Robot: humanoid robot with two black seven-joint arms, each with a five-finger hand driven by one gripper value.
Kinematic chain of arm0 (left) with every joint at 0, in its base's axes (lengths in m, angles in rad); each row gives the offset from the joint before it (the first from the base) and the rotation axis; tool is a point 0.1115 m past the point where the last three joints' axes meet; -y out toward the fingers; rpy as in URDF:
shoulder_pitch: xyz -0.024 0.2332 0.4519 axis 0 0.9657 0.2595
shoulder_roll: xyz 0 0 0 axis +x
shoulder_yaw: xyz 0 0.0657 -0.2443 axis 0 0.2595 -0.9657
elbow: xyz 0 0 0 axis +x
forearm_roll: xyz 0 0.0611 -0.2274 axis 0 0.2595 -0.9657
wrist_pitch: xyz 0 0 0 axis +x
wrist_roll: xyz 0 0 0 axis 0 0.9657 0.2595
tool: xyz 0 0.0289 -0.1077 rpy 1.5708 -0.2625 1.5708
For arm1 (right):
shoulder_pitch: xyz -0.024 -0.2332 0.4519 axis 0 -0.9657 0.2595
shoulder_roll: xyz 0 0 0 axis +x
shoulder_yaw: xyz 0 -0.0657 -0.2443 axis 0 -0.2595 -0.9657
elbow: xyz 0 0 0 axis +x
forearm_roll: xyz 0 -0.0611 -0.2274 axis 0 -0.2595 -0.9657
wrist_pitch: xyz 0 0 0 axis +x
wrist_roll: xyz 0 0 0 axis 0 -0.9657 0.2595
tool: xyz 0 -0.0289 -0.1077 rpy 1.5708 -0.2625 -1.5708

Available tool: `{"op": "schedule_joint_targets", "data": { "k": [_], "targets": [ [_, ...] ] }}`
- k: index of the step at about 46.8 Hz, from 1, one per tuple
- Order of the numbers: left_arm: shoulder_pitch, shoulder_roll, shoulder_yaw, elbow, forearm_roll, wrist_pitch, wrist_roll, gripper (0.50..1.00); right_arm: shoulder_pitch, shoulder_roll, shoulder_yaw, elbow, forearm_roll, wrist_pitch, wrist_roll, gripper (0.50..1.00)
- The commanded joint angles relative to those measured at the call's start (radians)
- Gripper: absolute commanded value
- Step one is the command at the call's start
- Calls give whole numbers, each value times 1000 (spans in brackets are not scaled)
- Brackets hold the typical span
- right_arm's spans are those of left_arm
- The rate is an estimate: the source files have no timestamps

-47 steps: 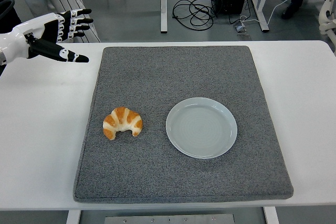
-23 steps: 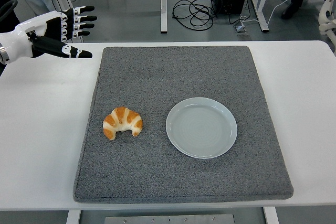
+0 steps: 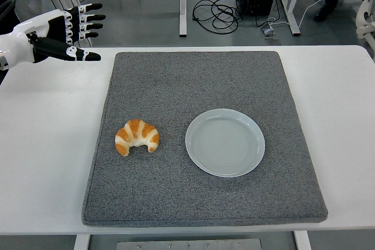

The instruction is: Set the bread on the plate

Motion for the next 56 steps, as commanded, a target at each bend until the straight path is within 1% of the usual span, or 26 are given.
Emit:
{"op": "schedule_joint_targets", "data": {
  "k": [1, 9, 15, 19, 27, 34, 38, 43, 46, 56],
  "targets": [
    [-5, 1, -1, 0, 1, -1, -1, 1000, 0, 0, 0, 0, 0, -1, 0, 1000],
    [-21, 9, 0, -3, 1, -3, 2, 1000, 0, 0, 0, 0, 0, 0, 0, 1000],
    [-25, 41, 3, -12, 20, -3, 3, 1000, 0, 0, 0, 0, 0, -1, 0, 1000],
    [-31, 63, 3, -17, 63, -23, 8, 1000, 0, 0, 0, 0, 0, 0, 0, 1000],
    [-70, 69, 3, -17, 218, -67, 15, 1000, 0, 0, 0, 0, 0, 0, 0, 1000],
    [-99, 83, 5, -19, 247, -101, 18, 1000, 0, 0, 0, 0, 0, 0, 0, 1000],
    [-123, 83, 5, -19, 259, -121, 37, 1000, 0, 0, 0, 0, 0, -1, 0, 1000],
    [-157, 83, 14, -29, 287, -171, 86, 1000, 0, 0, 0, 0, 0, -1, 0, 1000],
    [-174, 84, 23, -41, 304, -185, 110, 1000, 0, 0, 0, 0, 0, 0, 0, 1000],
    [-194, 84, 34, -72, 393, -204, 112, 1000, -1, 0, 0, 0, 0, 0, 0, 1000]
  ]
}}
